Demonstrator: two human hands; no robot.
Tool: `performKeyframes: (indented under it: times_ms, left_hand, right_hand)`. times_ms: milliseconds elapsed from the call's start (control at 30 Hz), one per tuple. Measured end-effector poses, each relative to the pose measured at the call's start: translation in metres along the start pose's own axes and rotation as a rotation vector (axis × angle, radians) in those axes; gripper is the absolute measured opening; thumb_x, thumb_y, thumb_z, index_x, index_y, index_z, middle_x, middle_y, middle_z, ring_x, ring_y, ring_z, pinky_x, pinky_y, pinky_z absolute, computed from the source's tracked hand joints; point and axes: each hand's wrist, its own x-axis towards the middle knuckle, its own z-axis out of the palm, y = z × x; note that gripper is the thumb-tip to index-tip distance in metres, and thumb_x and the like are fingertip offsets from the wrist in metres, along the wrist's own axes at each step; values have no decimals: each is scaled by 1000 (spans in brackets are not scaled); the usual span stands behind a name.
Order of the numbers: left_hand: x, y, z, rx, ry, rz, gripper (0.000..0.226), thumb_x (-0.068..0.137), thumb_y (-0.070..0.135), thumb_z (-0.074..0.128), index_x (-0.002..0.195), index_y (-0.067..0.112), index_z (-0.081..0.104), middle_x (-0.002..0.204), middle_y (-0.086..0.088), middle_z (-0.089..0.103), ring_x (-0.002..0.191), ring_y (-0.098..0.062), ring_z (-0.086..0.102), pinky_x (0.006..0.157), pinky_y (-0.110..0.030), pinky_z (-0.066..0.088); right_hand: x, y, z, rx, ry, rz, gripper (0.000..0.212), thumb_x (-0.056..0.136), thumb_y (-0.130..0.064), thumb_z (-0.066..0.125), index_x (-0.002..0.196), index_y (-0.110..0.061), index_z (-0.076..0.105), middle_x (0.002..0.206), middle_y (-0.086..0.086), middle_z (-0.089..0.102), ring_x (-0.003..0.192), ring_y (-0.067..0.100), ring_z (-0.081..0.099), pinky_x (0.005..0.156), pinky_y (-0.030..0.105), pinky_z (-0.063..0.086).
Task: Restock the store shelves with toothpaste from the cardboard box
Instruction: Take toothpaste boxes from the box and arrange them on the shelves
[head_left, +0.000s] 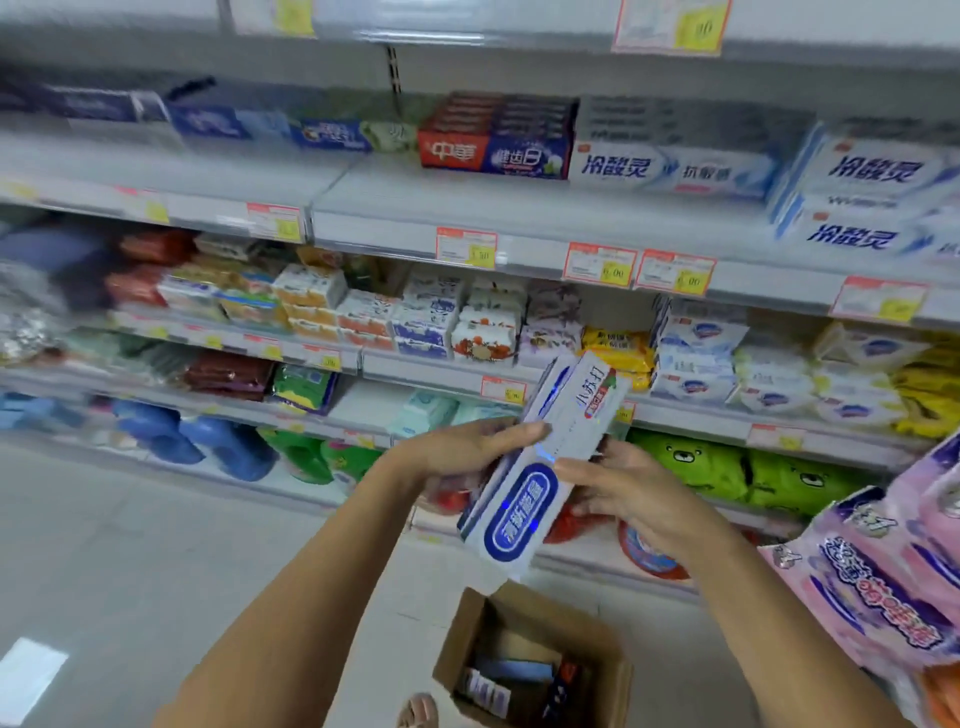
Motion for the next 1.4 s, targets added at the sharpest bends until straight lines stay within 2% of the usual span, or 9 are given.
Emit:
performKeyframes:
  times_ms: [67,233,400,667,800,1000,1167,1300,1400]
  left_hand:
    - [-5,11,-5,-76,-73,2,35,89,43,40,115,21,49,82,11,72,71,-2,66,59,-15,53]
    - [-12,20,-29,-165,-154,18,50,75,27,75,120,22,54,109,-4,69,92,-19,67,88,-39,53]
    - [-22,34,-46,-261,-85,7,33,81,20,50,114,18,54,94,-7,72,78,-17,69,70,-28,57]
    - [-17,43,-53,-249,25,29,38,91,41,48,111,11,58,95,-8,72,78,-17,69,75,-29,56]
    - [-4,36,-50,-359,162,25,33,96,38,46,109,12,62,95,-10,71,82,-20,68,79,-35,54]
    - [13,14,-30,-612,530,82,11,94,17,53,99,9,58,76,-7,64,72,-19,61,70,-44,54]
    - [17,7,-10,-946,525,103,7,90,0,55,86,5,58,75,-12,68,87,-31,64,82,-57,50]
    - [19,6,4,-1096,479,119,7,89,-4,52,87,0,58,87,-19,66,83,-36,64,69,-53,54]
    - [20,12,13,-1152,477,148,10,90,-8,48,84,-3,56,93,-21,63,89,-38,61,63,-49,56]
  right_hand:
    - [0,-5,4,37,-41,-42,50,71,-15,79,117,-12,59,105,4,73,88,21,71,61,25,55]
    - [-1,-12,-1,185,23,-106,104,28,-41,95,120,-13,56,111,11,70,95,31,69,73,41,59]
    - [-9,-26,-22,198,131,-172,112,17,-46,95,117,-13,57,101,8,74,82,23,72,61,33,59]
    - [-9,-33,-24,219,177,-189,114,20,-46,95,122,-14,54,103,11,73,84,24,72,58,31,58]
    - [-8,-33,-19,268,210,-201,101,25,-40,95,115,-16,56,96,9,74,78,22,72,56,29,57]
    - [-1,-33,-23,592,369,-238,17,91,-22,53,106,-19,60,85,5,75,74,19,73,57,29,58]
    - [-1,-36,-34,687,518,-271,13,89,-10,55,101,-14,56,92,12,68,83,26,69,70,36,59]
    - [-5,-39,-44,747,534,-331,46,61,-14,78,100,-15,55,108,15,61,96,31,62,75,42,59]
    - [-6,-35,-47,766,539,-363,19,84,-2,57,97,-16,57,99,11,68,94,27,66,68,35,61]
